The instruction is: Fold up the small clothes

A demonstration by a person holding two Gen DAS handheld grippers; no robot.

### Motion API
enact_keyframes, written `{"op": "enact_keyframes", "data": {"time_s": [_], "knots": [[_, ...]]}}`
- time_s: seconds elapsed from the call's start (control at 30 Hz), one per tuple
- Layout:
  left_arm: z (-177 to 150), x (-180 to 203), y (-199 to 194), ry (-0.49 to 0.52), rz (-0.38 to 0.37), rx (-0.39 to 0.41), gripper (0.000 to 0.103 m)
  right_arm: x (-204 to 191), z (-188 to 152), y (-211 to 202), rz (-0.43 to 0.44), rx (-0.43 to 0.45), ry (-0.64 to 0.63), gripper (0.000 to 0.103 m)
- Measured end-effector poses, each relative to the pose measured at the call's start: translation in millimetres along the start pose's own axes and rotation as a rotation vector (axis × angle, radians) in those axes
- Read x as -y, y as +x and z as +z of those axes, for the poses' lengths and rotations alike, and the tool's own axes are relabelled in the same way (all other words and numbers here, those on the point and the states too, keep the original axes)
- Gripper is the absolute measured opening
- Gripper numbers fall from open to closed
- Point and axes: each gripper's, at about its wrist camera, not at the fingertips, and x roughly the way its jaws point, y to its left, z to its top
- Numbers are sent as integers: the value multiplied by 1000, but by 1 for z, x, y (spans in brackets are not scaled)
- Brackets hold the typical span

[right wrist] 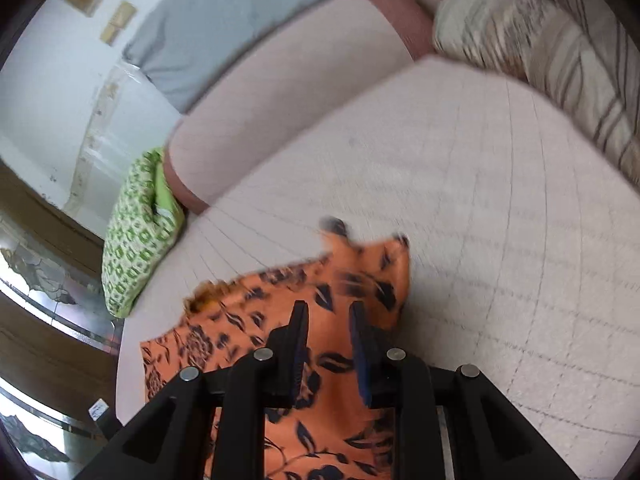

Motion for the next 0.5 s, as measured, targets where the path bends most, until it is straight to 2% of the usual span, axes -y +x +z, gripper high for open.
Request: {"op": "enact_keyframes", "data": {"time_s": [0.07,0.1,0.13,0.17,0.2,0.27,0.3,0.37,0.4,0.47,0.5], "knots": [[-1,0,1,1,0,1,89,-12,-4,5,31,-13,-31,27],[-1,0,1,2,2,0,89,-11,-6,15,33,-54,-40,46],[-1,0,1,2,4,-2,89,-3,-11,40,6,-151,-36,69],[-1,0,1,2,6,-4,89,10,-15,59,-29,-207,-28,77],[0,0,1,3,5,-9,89,24,-19,70,-64,-231,1,70],[3,-1,-1,4,-1,-23,89,32,-16,52,-46,-171,99,53],[5,-5,-4,-12,-11,-29,89,29,-14,46,-30,-158,114,53],[10,-14,-15,-55,-5,-12,89,11,-11,27,1,-119,58,54],[11,-18,-21,-69,-7,10,89,2,-12,21,22,-114,21,60],[6,-30,-35,-103,-7,48,89,-4,-22,29,43,-154,-9,75],[2,-39,-38,-127,-8,39,89,4,-29,46,-23,-216,-18,76]]}}
